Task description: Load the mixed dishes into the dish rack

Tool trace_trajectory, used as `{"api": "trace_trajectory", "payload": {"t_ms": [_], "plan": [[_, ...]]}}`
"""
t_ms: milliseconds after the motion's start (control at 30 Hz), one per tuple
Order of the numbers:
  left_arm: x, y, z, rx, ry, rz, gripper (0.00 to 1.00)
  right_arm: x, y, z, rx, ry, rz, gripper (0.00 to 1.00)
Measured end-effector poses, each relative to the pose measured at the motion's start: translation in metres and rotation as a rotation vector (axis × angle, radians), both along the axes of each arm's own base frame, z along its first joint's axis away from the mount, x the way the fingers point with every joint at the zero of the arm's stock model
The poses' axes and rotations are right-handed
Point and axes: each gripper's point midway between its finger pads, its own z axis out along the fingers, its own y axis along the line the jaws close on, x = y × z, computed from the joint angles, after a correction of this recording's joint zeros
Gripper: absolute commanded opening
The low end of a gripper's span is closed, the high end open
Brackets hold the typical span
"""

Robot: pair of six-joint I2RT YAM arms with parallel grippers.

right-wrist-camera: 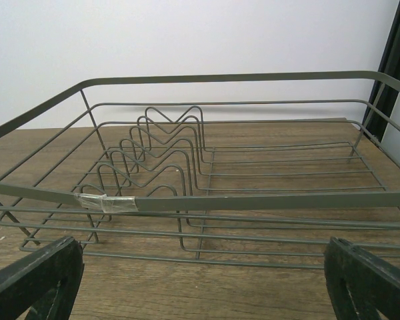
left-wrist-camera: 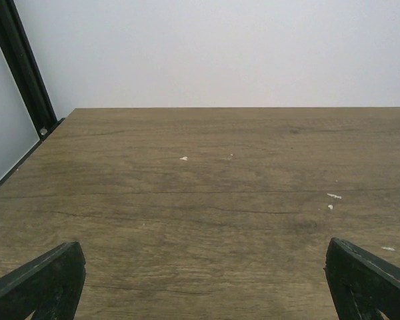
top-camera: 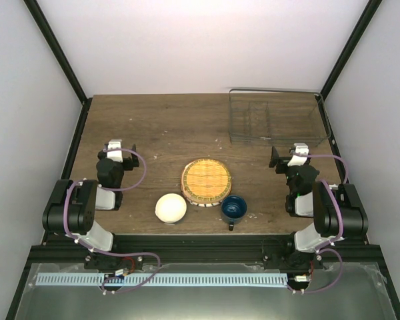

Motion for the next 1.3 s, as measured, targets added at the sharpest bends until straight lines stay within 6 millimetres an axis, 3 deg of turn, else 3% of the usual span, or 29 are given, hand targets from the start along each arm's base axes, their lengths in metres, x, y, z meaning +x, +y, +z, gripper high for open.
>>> {"api": "trace_trajectory", "payload": {"t_ms": [300, 500, 633, 800, 967, 1300], "plan": [[0.000, -0.005, -0.002, 0.001, 0.010, -0.035, 0.86, 0.000, 0.001, -0.002, -0.004, 0.008, 0.007, 1.00], [0.001, -0.005, 0.008, 0.002, 0.023, -0.035, 0.88, 0.015, -0.002, 0.002, -0.007, 0.055, -0.019, 1.00], [0.000, -0.002, 0.038, 0.001, -0.024, -0.019, 0.88, 0.036, -0.007, 0.030, -0.023, 0.062, -0.057, 1.00], [-0.002, -0.005, 0.061, -0.008, -0.026, 0.002, 0.85, 0.025, -0.007, 0.049, -0.016, 0.077, -0.110, 1.00], [0.003, -0.030, 0.071, 0.005, 0.038, -0.027, 0.84, 0.023, -0.005, 0.057, -0.013, 0.163, -0.163, 1.00], [0.008, -0.039, 0.127, -0.077, 0.137, -0.021, 0.85, 0.052, 0.003, 0.139, 0.054, 0.250, -0.192, 1.00]]}}
